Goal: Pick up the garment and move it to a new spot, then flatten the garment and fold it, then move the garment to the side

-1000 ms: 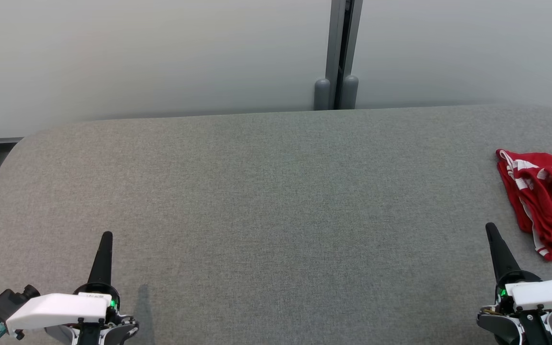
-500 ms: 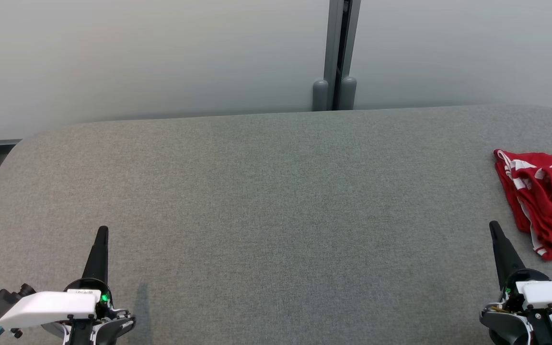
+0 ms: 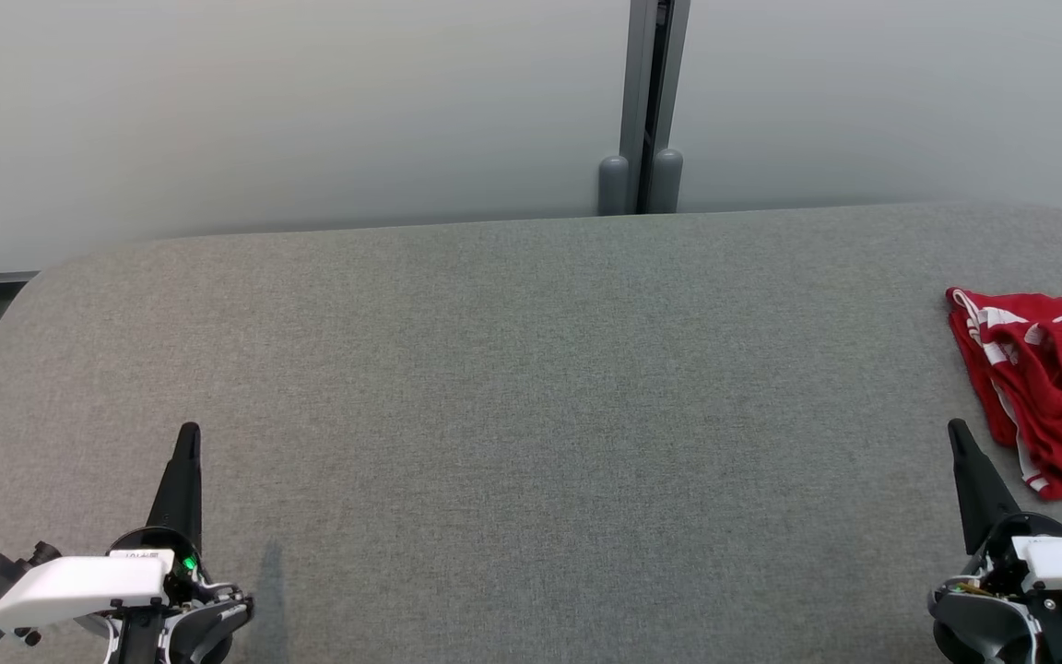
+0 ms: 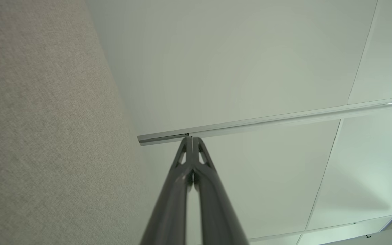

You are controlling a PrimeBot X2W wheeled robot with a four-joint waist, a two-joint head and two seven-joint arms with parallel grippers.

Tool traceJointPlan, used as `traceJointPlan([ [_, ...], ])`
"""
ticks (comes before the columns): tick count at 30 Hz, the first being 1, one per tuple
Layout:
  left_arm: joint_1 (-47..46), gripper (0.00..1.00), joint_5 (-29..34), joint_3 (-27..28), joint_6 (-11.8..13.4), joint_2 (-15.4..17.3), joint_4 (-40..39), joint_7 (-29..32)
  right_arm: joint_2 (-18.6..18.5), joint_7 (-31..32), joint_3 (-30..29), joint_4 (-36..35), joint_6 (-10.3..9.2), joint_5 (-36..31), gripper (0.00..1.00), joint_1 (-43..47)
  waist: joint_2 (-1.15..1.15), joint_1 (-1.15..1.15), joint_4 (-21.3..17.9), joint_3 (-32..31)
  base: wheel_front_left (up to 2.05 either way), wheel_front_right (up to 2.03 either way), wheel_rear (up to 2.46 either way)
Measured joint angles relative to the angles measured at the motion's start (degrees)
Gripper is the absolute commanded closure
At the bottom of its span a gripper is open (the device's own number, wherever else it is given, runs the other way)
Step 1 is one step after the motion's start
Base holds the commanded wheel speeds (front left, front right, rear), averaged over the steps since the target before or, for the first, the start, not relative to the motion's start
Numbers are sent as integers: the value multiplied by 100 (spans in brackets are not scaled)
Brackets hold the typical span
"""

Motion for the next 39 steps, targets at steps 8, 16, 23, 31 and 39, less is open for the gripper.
traceJointPlan([
  [8,-40,100,-324,55,-53,-3,4,93,-4,91,-55,-19,0,310,100,-2,0,0,-15,-10,0,0,0],
  [16,-63,100,-387,67,-67,-4,5,97,-5,113,-67,-22,0,388,100,-2,0,0,-17,-12,0,0,0],
  [23,-63,100,-387,67,-67,-5,5,97,-5,113,-69,-23,0,388,100,-2,0,0,-17,-12,0,0,0],
  [31,-63,100,-387,67,-68,-5,5,97,-5,114,-70,-23,0,388,100,-2,0,0,-18,-12,0,0,0],
  [39,-63,100,-387,67,-68,-5,5,97,-5,114,-70,-23,0,388,100,-2,0,0,-17,-12,0,0,0],
])
